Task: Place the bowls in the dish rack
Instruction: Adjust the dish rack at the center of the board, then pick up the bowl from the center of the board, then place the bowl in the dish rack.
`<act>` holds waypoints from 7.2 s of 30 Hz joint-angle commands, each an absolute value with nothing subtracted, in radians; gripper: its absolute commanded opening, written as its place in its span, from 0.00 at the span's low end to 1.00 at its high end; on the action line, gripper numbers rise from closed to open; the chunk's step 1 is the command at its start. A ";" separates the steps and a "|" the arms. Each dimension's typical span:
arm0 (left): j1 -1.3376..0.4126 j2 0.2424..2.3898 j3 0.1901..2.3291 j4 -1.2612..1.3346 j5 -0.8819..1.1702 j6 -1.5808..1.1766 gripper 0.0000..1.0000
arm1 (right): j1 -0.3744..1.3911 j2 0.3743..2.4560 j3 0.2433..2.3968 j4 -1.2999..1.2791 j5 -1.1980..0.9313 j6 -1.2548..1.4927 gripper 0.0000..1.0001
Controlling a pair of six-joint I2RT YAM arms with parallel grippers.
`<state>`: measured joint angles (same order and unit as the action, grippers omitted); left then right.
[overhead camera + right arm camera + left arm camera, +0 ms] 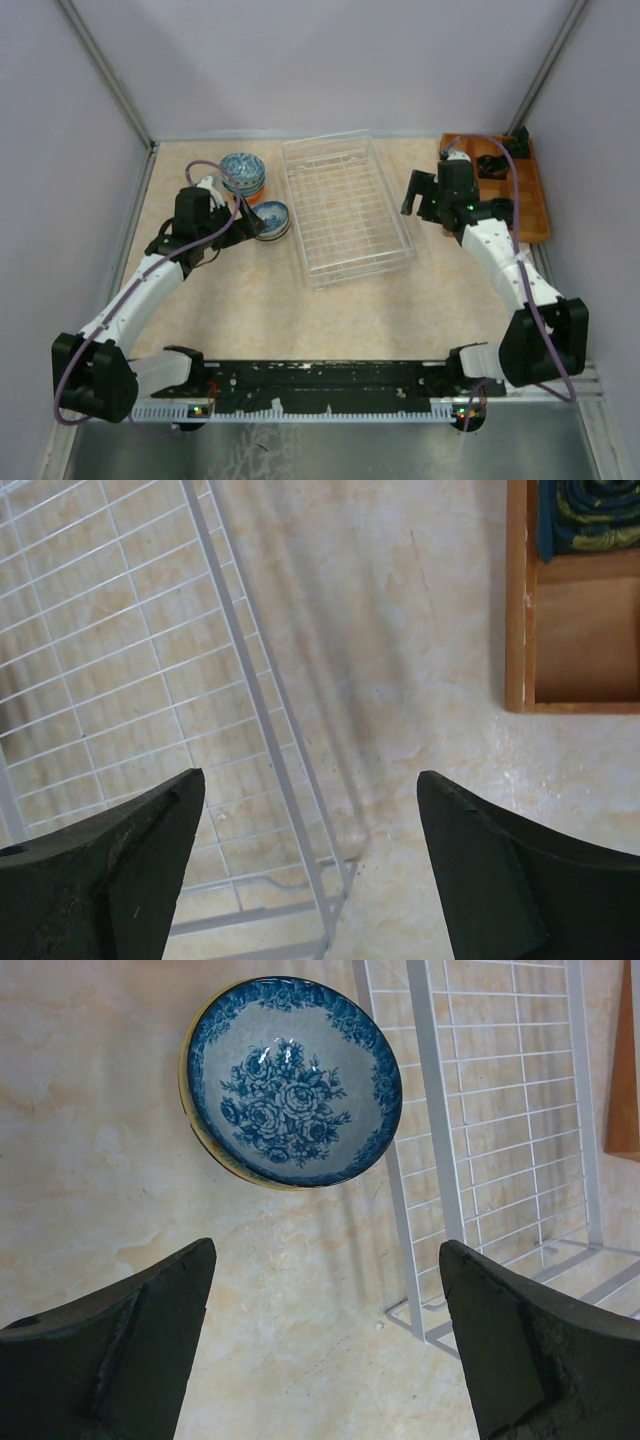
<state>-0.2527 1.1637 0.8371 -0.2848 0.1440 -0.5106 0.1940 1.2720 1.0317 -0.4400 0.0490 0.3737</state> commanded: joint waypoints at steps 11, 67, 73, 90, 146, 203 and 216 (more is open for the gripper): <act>-0.338 1.142 0.897 -0.338 0.039 -0.489 0.99 | 0.239 1.644 1.322 -0.452 0.040 0.245 0.76; -0.535 1.546 1.264 -0.513 -0.171 -0.275 0.80 | 0.357 0.987 0.981 -0.658 0.094 0.328 0.61; -0.546 1.709 1.368 -0.608 -0.229 -0.261 0.65 | 0.358 0.949 1.009 -0.665 0.042 0.316 0.62; -0.546 1.804 1.435 -0.636 -0.312 -0.234 0.18 | 0.359 0.922 0.981 -0.642 -0.001 0.308 0.62; -0.847 1.806 1.327 0.536 -0.343 -1.003 0.00 | 0.359 0.813 1.151 -0.851 -0.011 0.269 0.67; -0.891 2.415 1.552 1.348 -0.905 -0.746 0.00 | 0.378 0.745 1.054 -0.868 -0.099 0.258 0.68; -0.888 2.406 1.540 1.185 -0.921 -0.826 0.00 | 0.390 0.728 1.051 -0.873 -0.102 0.259 0.70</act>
